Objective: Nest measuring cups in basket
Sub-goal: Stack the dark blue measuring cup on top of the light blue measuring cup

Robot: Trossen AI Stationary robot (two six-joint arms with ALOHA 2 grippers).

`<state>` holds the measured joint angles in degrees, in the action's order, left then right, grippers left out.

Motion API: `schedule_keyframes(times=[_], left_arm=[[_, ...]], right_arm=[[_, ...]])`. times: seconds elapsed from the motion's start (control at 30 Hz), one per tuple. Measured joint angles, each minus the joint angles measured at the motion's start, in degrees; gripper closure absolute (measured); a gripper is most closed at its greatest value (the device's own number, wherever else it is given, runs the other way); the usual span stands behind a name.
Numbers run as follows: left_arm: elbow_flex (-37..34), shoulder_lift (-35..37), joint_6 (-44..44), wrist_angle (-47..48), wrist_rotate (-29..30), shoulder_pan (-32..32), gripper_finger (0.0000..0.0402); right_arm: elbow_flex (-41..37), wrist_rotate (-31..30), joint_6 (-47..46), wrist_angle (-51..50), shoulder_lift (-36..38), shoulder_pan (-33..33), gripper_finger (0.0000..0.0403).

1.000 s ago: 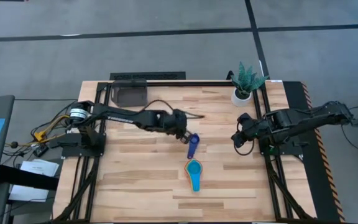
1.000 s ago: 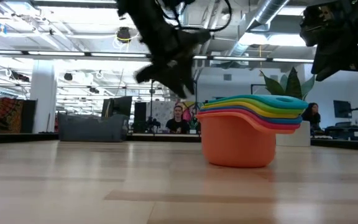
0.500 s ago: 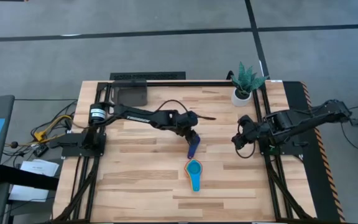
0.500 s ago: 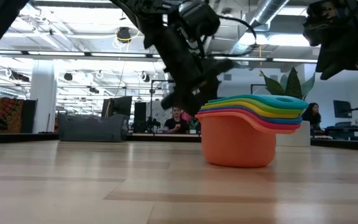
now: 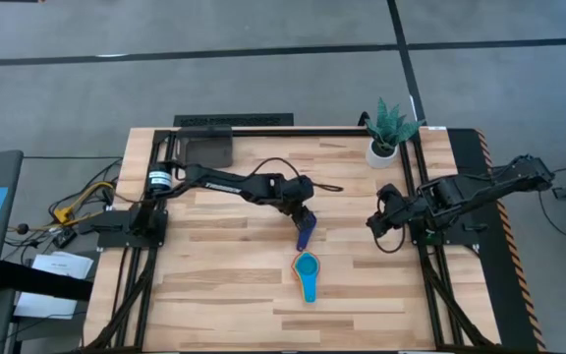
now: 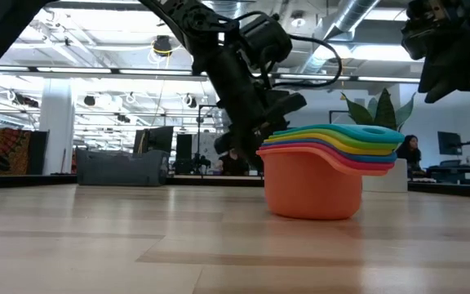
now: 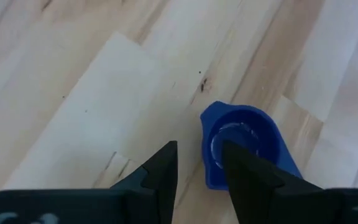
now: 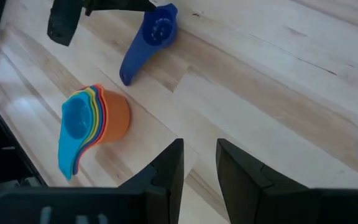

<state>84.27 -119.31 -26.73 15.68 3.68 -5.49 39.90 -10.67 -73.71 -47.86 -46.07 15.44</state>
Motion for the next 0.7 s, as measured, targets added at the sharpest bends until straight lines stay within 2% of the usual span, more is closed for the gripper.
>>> schedule_keyframes(times=[0.2, 0.43, 0.63, 0.7], left_arm=[[0.02, -2.9, 0.14, -2.2, -2.4, 0.04, 0.029], [0.07, -3.69, -0.38, -2.3, -2.25, 0.2, 0.03], [0.04, -3.69, -0.6, -2.2, -1.86, -0.03, 0.0365], [0.02, -3.55, -3.25, -1.83, -2.24, -0.43, 0.039]], right_arm=[[0.0, 0.01, -0.99, 0.13, -0.01, 0.0, 0.0284], [0.0, 0.06, -3.21, 0.21, -0.08, 1.87, 0.0284], [0.0, -0.9, -5.69, 0.08, -0.08, 3.82, 0.0284], [0.0, -1.3, -5.87, 0.07, -0.1, 4.25, 0.0284]])
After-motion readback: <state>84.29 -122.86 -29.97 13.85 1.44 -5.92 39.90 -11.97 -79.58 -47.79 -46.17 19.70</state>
